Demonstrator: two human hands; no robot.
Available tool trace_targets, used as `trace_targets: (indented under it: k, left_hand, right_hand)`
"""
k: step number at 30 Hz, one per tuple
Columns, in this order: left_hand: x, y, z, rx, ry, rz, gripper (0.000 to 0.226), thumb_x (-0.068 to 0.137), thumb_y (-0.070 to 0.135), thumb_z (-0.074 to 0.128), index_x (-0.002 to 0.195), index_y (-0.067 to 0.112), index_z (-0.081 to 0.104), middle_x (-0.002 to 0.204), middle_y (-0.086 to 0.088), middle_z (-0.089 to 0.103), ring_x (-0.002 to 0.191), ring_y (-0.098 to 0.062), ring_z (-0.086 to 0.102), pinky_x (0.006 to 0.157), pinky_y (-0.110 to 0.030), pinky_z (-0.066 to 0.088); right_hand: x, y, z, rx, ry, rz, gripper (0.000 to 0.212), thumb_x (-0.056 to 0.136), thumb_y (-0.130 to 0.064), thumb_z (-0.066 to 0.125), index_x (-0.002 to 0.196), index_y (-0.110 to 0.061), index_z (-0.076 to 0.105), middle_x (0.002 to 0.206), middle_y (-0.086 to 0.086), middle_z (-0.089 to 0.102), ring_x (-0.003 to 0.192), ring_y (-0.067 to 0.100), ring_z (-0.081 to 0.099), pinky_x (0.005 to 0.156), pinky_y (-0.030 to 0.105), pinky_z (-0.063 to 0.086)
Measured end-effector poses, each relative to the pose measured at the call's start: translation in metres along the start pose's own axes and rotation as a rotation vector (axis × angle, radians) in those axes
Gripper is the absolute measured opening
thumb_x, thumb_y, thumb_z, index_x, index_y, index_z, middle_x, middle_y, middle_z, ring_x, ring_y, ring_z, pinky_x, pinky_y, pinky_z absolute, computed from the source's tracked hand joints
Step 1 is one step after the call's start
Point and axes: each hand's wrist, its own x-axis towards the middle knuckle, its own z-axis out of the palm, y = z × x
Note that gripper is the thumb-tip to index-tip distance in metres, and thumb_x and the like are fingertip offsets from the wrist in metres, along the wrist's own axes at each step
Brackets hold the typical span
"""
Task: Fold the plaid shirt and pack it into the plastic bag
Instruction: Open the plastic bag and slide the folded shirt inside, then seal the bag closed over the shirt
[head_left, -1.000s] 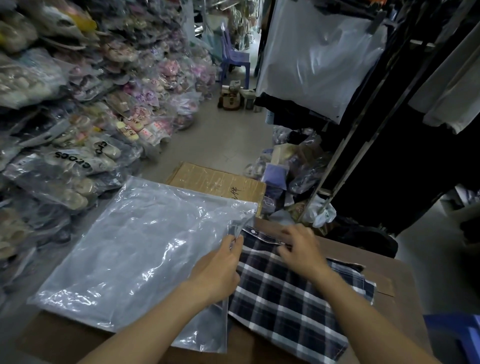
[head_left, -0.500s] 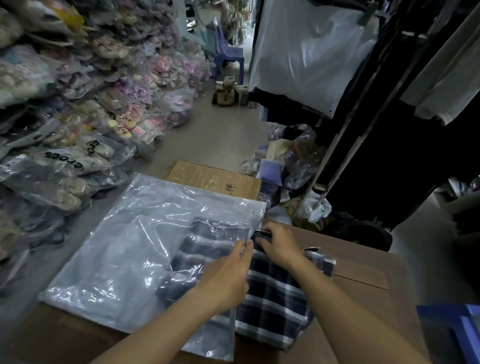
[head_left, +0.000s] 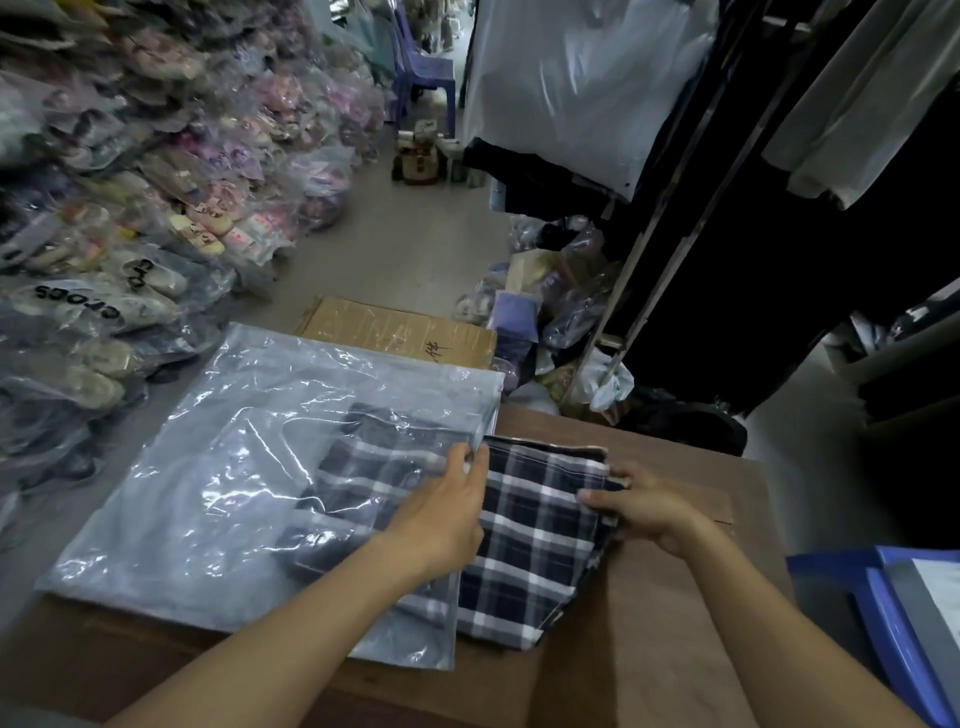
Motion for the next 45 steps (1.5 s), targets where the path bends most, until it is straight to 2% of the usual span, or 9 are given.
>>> trace_targets:
  k: [8, 12, 17, 24, 28, 30, 34, 40, 45]
  left_hand:
    - [-0.007, 0.018, 0.002, 0.03, -0.005, 0.055, 0.082, 0.089, 0.008, 0.051, 0.154, 0.018, 0.002, 0.156, -0.003, 0.004, 0.095, -0.032, 0.059, 0.061, -0.037, 0.041]
    - [-0.011, 0.024, 0.001, 0.032, 0.012, 0.093, 0.085, 0.085, 0.007, 0.049, 0.154, 0.016, 0.001, 0.154, -0.005, 0.008, 0.101, -0.035, 0.058, 0.065, -0.039, 0.04]
    - [-0.012, 0.021, -0.002, 0.024, -0.003, 0.1, 0.085, 0.083, 0.008, 0.05, 0.154, 0.018, 0.003, 0.157, -0.003, 0.004, 0.099, -0.034, 0.059, 0.071, -0.043, 0.049]
    - [-0.009, 0.023, -0.009, 0.016, 0.017, 0.144, 0.077, 0.083, 0.012, 0.052, 0.151, 0.012, 0.014, 0.15, -0.006, 0.017, 0.107, -0.042, 0.058, 0.082, -0.045, 0.049]
    - [-0.012, 0.032, -0.011, -0.024, -0.022, 0.249, 0.056, 0.084, 0.026, 0.056, 0.135, 0.018, 0.033, 0.134, -0.003, 0.034, 0.105, -0.034, 0.057, 0.08, -0.045, 0.049]
    - [-0.009, 0.032, -0.015, -0.06, -0.053, 0.259, 0.045, 0.088, 0.037, 0.055, 0.128, 0.024, 0.038, 0.131, -0.001, 0.044, 0.11, -0.028, 0.056, 0.087, -0.044, 0.049]
    - [0.024, 0.028, -0.036, -0.167, 0.147, 0.236, 0.015, 0.094, 0.033, 0.048, 0.103, 0.024, 0.056, 0.105, -0.002, 0.068, 0.093, -0.026, 0.063, 0.081, -0.042, 0.053]
    - [0.103, 0.043, -0.066, -0.038, 0.257, 0.224, 0.043, 0.1, 0.013, 0.042, 0.143, 0.018, 0.044, 0.144, -0.003, 0.048, 0.131, -0.026, 0.04, 0.106, -0.042, 0.038]
    - [0.141, 0.043, -0.064, -0.091, 0.096, 0.177, 0.025, 0.099, 0.02, 0.05, 0.115, 0.013, 0.068, 0.119, -0.012, 0.067, 0.112, -0.031, 0.058, 0.09, -0.036, 0.044]
  right_hand:
    - [0.005, -0.024, 0.071, 0.251, -0.123, -0.172, 0.035, 0.081, -0.011, 0.08, 0.106, -0.009, 0.056, 0.095, 0.008, 0.07, 0.076, 0.02, 0.07, 0.063, 0.036, 0.062]
    - [0.003, -0.039, 0.102, 0.413, -0.231, -0.184, 0.007, 0.094, 0.0, 0.062, 0.097, -0.006, 0.059, 0.074, 0.006, 0.067, 0.063, 0.016, 0.066, 0.049, 0.023, 0.055]
    - [-0.002, -0.041, 0.11, 0.654, -0.399, -0.104, 0.019, 0.099, 0.003, 0.047, 0.092, -0.004, 0.063, 0.069, 0.008, 0.071, 0.06, 0.015, 0.069, 0.054, 0.024, 0.057]
    - [0.02, -0.039, 0.071, 0.419, 0.179, -0.214, 0.024, 0.095, -0.037, 0.062, 0.1, -0.014, 0.065, 0.088, 0.001, 0.067, 0.073, 0.012, 0.062, 0.064, 0.027, 0.052]
    - [0.03, -0.048, 0.064, 0.459, 0.05, -0.169, 0.031, 0.092, -0.045, 0.064, 0.099, -0.014, 0.068, 0.104, 0.012, 0.074, 0.094, 0.021, 0.065, 0.087, 0.038, 0.049]
    - [0.032, -0.051, 0.062, 0.5, 0.06, -0.187, 0.028, 0.095, -0.035, 0.063, 0.095, -0.008, 0.069, 0.1, 0.018, 0.074, 0.083, 0.021, 0.066, 0.077, 0.033, 0.05]
    - [0.031, -0.055, 0.062, 0.505, 0.109, -0.245, 0.03, 0.1, -0.029, 0.057, 0.073, -0.018, 0.064, 0.059, -0.008, 0.062, 0.053, 0.007, 0.053, 0.046, 0.016, 0.039]
    - [0.026, -0.06, 0.058, 0.438, 0.125, -0.342, 0.035, 0.1, -0.037, 0.055, 0.083, -0.011, 0.07, 0.073, 0.004, 0.062, 0.069, 0.017, 0.054, 0.065, 0.031, 0.041]
    - [0.024, -0.063, 0.05, 0.337, 0.154, -0.399, 0.036, 0.101, -0.031, 0.054, 0.07, -0.016, 0.065, 0.062, -0.002, 0.053, 0.057, 0.009, 0.044, 0.047, 0.016, 0.033]
